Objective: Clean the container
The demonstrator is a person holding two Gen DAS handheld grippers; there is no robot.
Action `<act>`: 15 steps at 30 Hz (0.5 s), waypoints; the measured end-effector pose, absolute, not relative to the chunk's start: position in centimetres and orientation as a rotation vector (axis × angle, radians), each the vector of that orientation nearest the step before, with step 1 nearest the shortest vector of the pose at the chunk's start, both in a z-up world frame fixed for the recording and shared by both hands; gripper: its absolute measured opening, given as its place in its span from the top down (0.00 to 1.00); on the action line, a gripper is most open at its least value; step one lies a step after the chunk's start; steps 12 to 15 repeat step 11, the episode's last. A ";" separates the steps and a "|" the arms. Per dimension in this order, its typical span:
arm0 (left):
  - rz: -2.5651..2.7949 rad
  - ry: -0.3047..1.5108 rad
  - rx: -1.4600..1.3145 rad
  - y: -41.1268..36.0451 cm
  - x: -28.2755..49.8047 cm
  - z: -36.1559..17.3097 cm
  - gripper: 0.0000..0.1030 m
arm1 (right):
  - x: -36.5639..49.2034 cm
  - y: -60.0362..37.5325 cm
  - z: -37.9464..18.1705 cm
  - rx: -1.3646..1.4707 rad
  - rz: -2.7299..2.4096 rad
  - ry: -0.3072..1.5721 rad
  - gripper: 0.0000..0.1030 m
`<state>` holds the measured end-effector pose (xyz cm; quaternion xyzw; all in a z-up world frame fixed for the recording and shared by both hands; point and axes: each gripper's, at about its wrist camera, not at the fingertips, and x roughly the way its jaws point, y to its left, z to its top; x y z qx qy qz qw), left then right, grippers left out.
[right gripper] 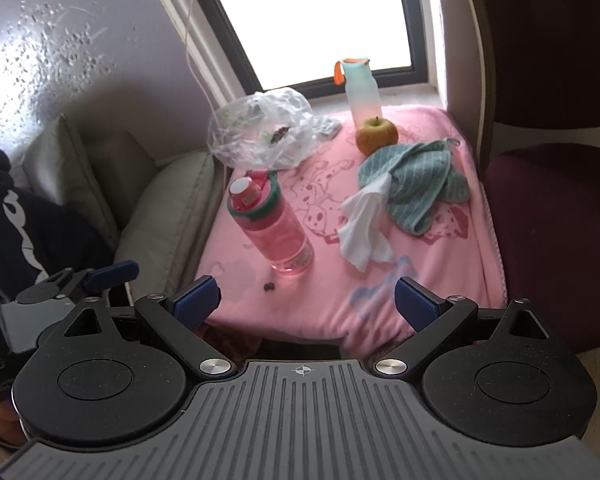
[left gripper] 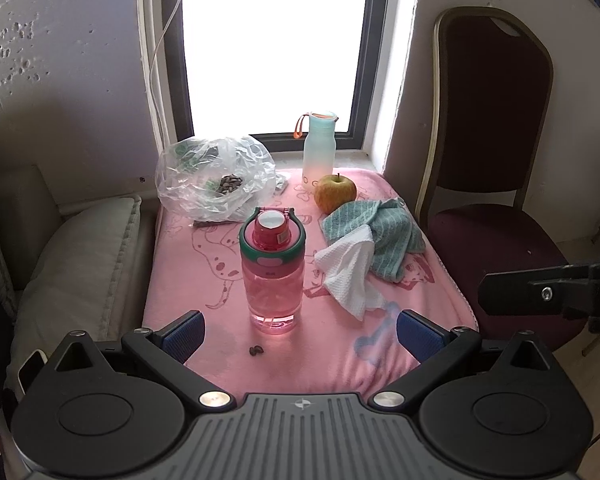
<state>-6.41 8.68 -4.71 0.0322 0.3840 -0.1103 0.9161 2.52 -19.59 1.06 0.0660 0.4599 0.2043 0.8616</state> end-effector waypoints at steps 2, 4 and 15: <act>-0.225 0.791 0.070 8.6 -6.3 -4.8 0.01 | 2.5 -19.7 0.9 0.141 0.431 0.967 0.05; -0.222 0.794 0.070 8.4 -6.2 -4.8 0.01 | 2.5 -19.7 0.9 0.141 0.433 0.967 0.05; -0.265 0.756 0.077 7.9 -6.7 -4.6 0.01 | 2.7 -19.8 0.7 0.147 0.435 0.966 0.05</act>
